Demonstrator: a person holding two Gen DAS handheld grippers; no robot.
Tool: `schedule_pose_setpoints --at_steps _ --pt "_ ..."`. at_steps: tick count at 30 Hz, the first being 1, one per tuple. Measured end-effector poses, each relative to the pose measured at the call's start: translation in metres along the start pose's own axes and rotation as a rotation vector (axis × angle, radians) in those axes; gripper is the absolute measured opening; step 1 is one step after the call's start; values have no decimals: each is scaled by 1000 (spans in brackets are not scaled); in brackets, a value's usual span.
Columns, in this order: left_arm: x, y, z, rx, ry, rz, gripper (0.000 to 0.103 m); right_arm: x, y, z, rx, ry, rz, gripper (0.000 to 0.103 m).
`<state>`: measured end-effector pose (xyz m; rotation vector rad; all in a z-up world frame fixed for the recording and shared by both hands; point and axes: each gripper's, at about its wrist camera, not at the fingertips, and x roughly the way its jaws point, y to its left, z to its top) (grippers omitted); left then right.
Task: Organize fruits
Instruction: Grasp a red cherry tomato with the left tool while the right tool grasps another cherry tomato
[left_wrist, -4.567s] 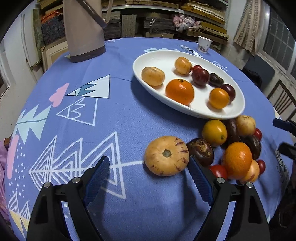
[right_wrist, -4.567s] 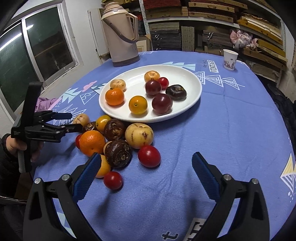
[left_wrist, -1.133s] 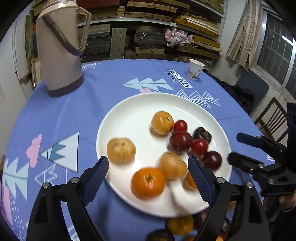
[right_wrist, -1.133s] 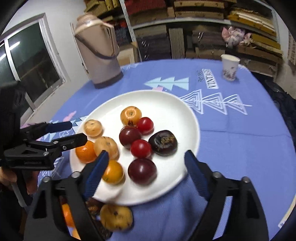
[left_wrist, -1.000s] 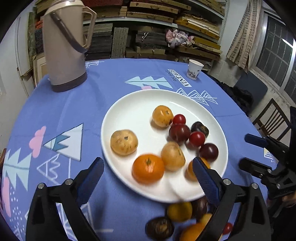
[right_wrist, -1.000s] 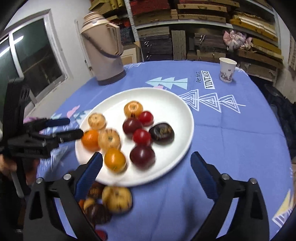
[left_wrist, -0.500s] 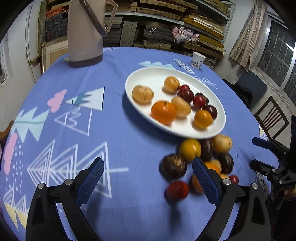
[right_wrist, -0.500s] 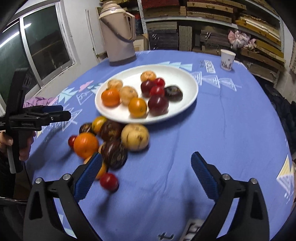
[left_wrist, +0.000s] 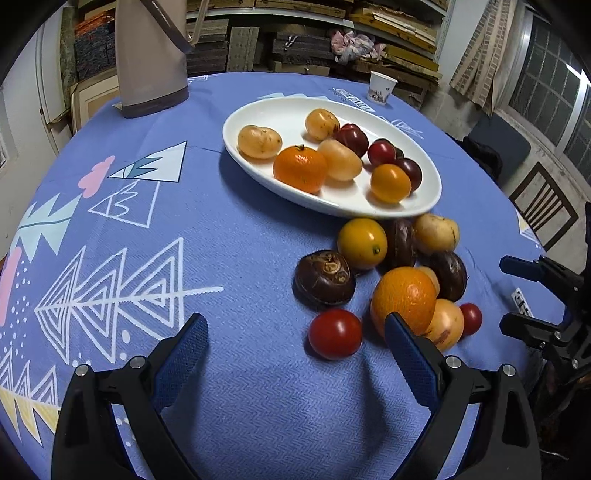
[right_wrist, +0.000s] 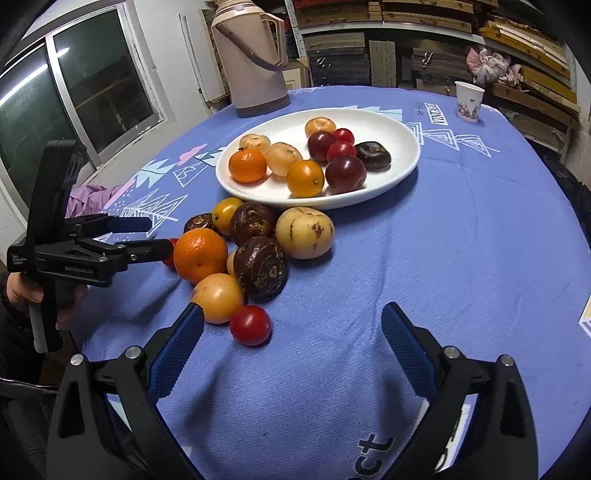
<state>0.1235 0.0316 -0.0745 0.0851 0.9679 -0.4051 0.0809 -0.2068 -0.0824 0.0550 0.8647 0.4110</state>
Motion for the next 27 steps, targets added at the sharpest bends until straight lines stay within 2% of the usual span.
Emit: schedule_pose_setpoints --at_steps 7,9,11,16,18,21,22,24,27 --pt "9 -1 -6 37 6 33 95 5 11 -5 -70 31 3 93" --pt "13 0 -7 42 17 35 88 9 15 -7 -93 47 6 86" --pt "14 -1 -8 54 6 45 87 15 17 -9 -105 70 4 77" --pt "15 -2 -7 67 6 54 87 27 24 -9 -146 90 -15 72" --pt "14 -2 -7 67 0 43 81 31 29 -8 -167 89 -20 64" --pt "14 -2 -7 65 -7 28 74 34 37 -8 -200 84 -19 60" --pt "13 -3 -7 66 -11 22 70 34 39 -9 -207 83 -14 56" --pt "12 -5 -7 70 -20 -2 53 34 44 -10 -220 84 -7 48" --pt "13 -8 -5 75 -20 -18 47 34 49 -12 -245 86 -7 36"
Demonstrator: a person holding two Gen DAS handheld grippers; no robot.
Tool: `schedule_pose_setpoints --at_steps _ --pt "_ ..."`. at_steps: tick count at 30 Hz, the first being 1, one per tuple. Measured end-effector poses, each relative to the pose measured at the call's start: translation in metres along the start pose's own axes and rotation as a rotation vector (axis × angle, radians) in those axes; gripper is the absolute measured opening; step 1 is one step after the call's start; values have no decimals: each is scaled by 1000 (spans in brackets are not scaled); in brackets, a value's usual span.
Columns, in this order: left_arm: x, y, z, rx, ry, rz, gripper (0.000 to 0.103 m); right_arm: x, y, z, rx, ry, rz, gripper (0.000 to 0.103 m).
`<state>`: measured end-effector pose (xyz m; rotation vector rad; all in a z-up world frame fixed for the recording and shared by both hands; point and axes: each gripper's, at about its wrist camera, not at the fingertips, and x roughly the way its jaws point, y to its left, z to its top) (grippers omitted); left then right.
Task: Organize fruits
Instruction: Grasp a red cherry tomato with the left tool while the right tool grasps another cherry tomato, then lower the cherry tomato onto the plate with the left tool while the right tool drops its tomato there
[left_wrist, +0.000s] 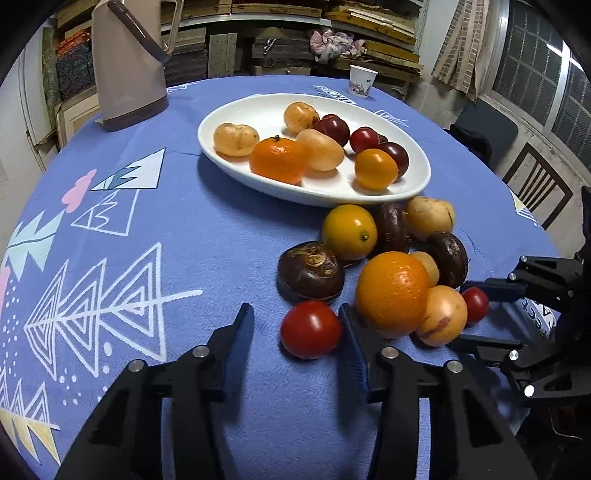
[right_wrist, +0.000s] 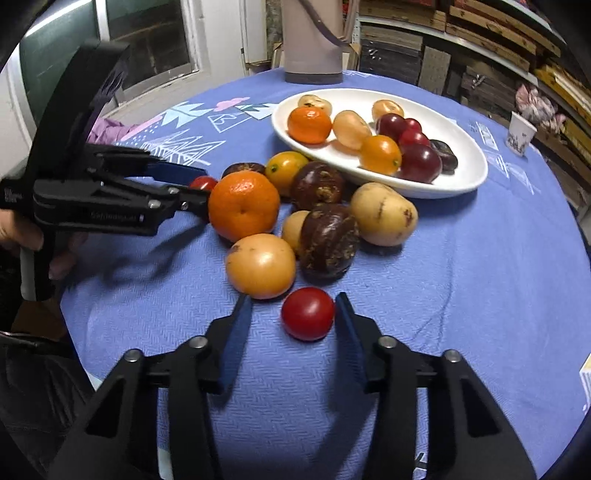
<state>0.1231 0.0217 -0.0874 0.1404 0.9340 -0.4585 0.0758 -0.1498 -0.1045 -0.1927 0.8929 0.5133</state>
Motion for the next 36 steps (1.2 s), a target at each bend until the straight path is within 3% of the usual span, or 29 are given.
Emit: schedule_pose_setpoints --at_steps 2,5,15,22,29,36 --pt "0 -1 0 0 -2 0 44 -1 2 0 -5 5 4 26" --pt "0 -2 0 -4 0 -31 31 -4 -1 -2 14 3 19 26" --pt "-4 -4 -1 -16 12 -40 31 -21 -18 -1 72 -44 23 26" --pt "-20 -5 5 -9 -22 -36 31 -33 -29 7 85 -72 5 26" --pt "-36 -8 42 29 -89 -26 31 -48 -53 40 104 -141 -6 26" --pt "-13 0 92 0 -97 -18 31 -37 -82 87 143 -168 -10 26"
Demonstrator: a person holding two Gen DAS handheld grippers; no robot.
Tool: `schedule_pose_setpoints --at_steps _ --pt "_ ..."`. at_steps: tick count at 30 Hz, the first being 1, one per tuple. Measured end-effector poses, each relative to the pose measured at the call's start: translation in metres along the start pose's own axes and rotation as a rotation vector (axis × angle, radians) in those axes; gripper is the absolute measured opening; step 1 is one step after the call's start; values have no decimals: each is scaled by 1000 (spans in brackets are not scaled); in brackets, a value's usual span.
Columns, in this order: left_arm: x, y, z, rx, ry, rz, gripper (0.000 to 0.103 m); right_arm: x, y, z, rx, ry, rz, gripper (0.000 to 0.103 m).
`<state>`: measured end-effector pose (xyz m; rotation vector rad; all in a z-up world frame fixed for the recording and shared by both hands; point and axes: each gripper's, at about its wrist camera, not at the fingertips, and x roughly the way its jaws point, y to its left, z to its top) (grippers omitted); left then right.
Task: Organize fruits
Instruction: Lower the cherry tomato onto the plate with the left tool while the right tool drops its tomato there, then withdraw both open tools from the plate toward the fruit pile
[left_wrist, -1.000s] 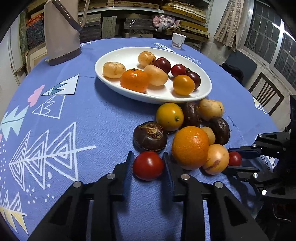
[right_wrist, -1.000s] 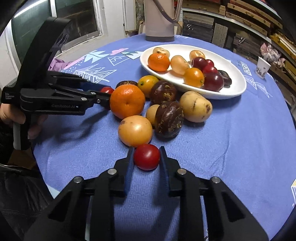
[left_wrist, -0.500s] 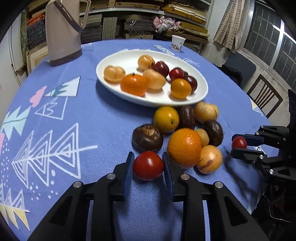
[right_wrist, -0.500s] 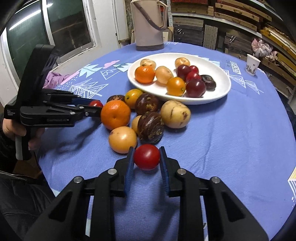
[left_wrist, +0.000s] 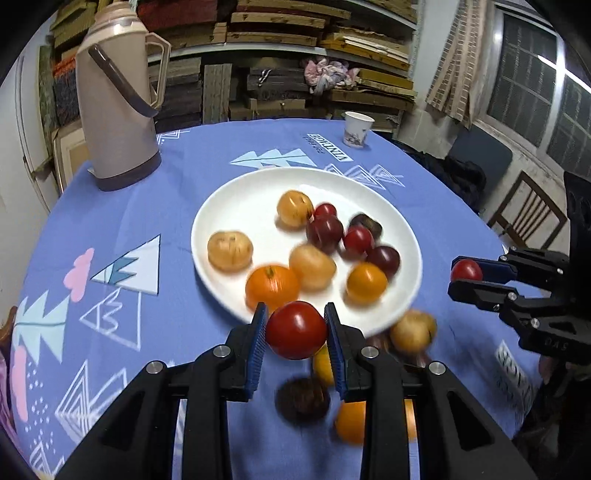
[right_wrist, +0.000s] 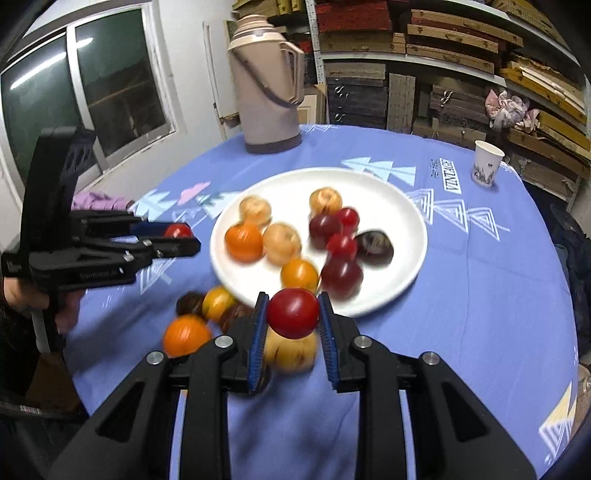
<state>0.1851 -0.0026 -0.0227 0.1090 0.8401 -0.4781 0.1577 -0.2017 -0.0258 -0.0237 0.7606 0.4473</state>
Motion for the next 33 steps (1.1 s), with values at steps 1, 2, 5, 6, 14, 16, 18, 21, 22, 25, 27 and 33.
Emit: schedule_pose_setpoints --at_steps 1,2,5,6,14,16,18,21,22,25,27,33 --pt "6 2 6 -4 2 8 31 7 -4 7 4 2 -6 26" --pt "10 4 11 -8 6 12 31 14 -7 13 8 4 -13 26" --pt "27 12 25 -39 25 7 31 33 -16 26 31 16 -18 26" --pt "34 15 29 -47 32 17 31 41 -20 30 41 21 -23 26" --pt "59 23 42 -63 62 34 31 79 -34 40 90 58 -62 30" --pt "64 25 44 -68 64 40 32 83 -36 42 96 58 -89 41" --pt "67 27 46 -86 76 45 38 84 -40 42 125 53 -136 67" --pt "63 27 45 -94 63 73 72 75 -45 42 152 6 -139 84" --pt "60 27 45 -88 55 85 72 71 -45 41 153 2 -134 86" --pt "49 27 44 -91 33 81 74 64 -42 39 133 1 -134 89" --pt "42 27 43 -94 19 84 78 58 -38 35 117 3 -135 89" --pt "25 23 32 -99 6 94 89 32 -32 21 131 -45 -172 98"
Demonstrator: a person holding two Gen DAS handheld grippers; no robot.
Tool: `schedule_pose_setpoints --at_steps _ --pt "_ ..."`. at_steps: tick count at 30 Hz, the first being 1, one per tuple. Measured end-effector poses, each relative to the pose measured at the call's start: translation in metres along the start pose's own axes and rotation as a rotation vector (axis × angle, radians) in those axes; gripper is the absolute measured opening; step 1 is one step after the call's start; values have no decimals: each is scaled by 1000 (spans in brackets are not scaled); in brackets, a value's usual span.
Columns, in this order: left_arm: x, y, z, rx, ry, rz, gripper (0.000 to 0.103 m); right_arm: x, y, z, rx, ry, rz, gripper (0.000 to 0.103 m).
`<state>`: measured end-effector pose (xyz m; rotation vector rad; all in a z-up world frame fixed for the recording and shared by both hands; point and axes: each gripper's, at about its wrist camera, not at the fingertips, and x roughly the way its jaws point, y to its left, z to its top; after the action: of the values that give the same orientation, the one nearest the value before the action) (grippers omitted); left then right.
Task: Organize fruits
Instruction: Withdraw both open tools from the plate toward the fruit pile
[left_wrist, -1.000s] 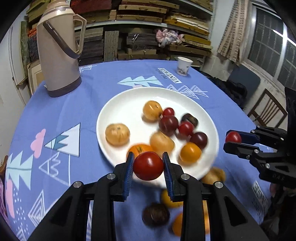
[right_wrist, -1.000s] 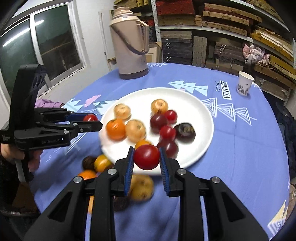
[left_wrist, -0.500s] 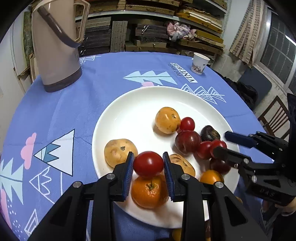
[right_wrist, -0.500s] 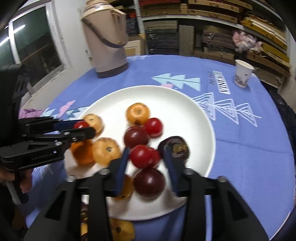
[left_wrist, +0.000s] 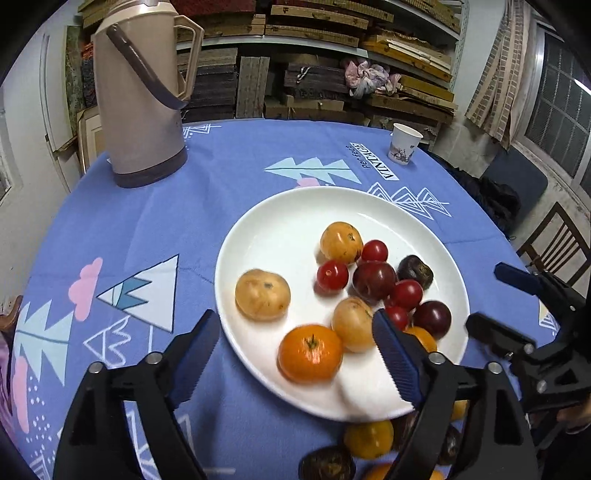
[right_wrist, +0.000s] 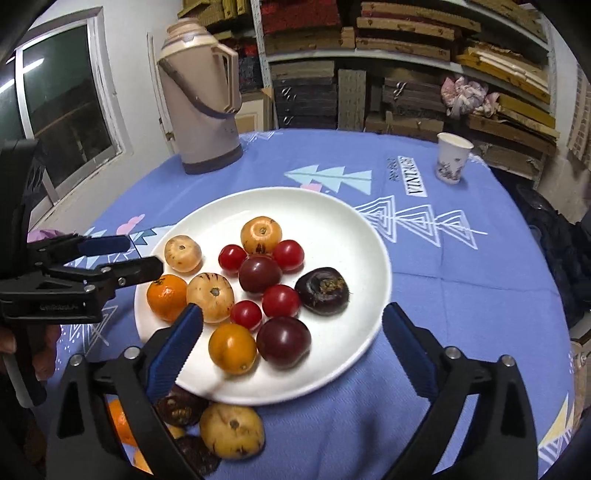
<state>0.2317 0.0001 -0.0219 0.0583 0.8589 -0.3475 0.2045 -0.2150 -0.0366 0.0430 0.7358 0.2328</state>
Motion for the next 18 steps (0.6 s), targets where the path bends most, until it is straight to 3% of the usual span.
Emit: schedule_pose_setpoints --at_steps 4,8,12,15,18 --pt "-10 1 -17 -37 17 -14 92 -17 -9 -15 102 -25 1 98" --pt "-19 3 -34 -79 26 -82 98 -31 -14 -32 171 -56 4 98" --pt "-24 5 -51 -114 37 -109 98 -36 -4 -44 140 -7 82 98" --pt "-27 9 -65 -169 36 -131 98 -39 12 -51 47 46 123 98" --pt "-31 19 -80 -261 7 -117 98 -47 30 -63 -46 30 29 98"
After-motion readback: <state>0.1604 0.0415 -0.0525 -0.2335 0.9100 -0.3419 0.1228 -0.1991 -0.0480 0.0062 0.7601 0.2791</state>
